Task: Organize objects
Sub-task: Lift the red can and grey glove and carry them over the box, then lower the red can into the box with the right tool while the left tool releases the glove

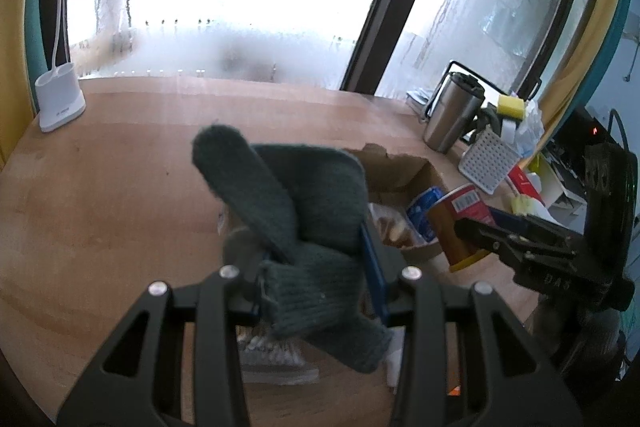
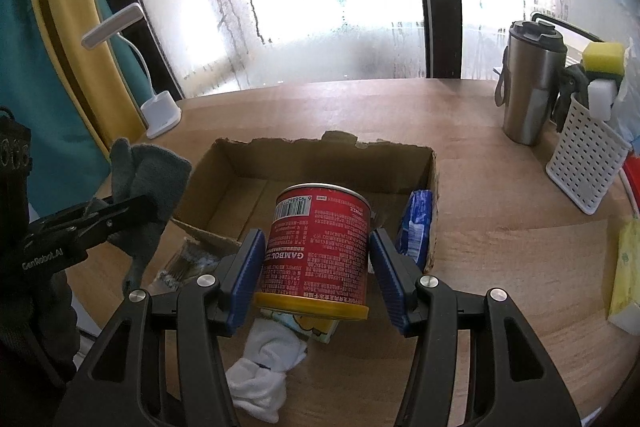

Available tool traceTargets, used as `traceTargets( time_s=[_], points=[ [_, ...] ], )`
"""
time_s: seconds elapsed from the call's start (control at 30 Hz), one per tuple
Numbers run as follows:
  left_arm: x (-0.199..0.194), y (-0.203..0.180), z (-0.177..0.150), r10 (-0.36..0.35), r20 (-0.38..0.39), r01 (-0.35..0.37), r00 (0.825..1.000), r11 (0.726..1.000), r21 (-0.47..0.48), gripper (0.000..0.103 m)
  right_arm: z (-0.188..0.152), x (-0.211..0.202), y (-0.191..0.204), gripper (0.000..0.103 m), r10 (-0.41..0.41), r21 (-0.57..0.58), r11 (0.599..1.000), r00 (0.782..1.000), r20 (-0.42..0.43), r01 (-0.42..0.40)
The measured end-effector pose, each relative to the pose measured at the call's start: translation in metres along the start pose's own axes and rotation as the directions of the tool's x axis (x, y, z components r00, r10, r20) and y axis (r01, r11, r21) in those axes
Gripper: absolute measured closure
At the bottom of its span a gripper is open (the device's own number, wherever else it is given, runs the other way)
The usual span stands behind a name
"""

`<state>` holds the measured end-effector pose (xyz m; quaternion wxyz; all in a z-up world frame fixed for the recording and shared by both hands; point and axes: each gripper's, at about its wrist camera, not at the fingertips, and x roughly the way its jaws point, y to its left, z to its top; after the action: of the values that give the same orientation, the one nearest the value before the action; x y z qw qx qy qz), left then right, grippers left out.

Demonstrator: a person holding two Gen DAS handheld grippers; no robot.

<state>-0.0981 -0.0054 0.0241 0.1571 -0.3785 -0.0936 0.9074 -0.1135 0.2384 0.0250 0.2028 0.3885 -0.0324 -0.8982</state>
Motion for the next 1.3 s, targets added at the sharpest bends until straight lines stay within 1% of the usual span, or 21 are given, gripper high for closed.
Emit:
traceTargets(
  time_s=[0.37, 0.5, 0.8, 1.3],
  points=[
    [0.024, -0.008, 0.014, 0.001, -0.012, -0.001, 1.000, 1.000, 0.000, 0.062, 0.008, 0.007, -0.012, 0.046, 0.011, 0.014, 1.000, 1.000, 0.008, -0.011],
    [0.035, -0.006, 0.017, 0.006, -0.027, -0.007, 1.000, 1.000, -0.010, 0.062, 0.009, 0.009, -0.017, 0.046, 0.015, 0.025, 1.000, 1.000, 0.009, -0.015],
    [0.055, -0.011, 0.030, 0.030, -0.032, -0.030, 0.999, 0.999, -0.017, 0.062, 0.012, 0.019, -0.026, 0.046, 0.035, 0.038, 0.999, 0.999, 0.004, -0.035],
    [0.090, -0.009, 0.033, 0.056, -0.079, -0.059, 0.995, 0.998, -0.031, 0.062, 0.019, 0.032, -0.039, 0.047, 0.058, 0.054, 0.997, 0.998, 0.001, -0.058]
  ],
)
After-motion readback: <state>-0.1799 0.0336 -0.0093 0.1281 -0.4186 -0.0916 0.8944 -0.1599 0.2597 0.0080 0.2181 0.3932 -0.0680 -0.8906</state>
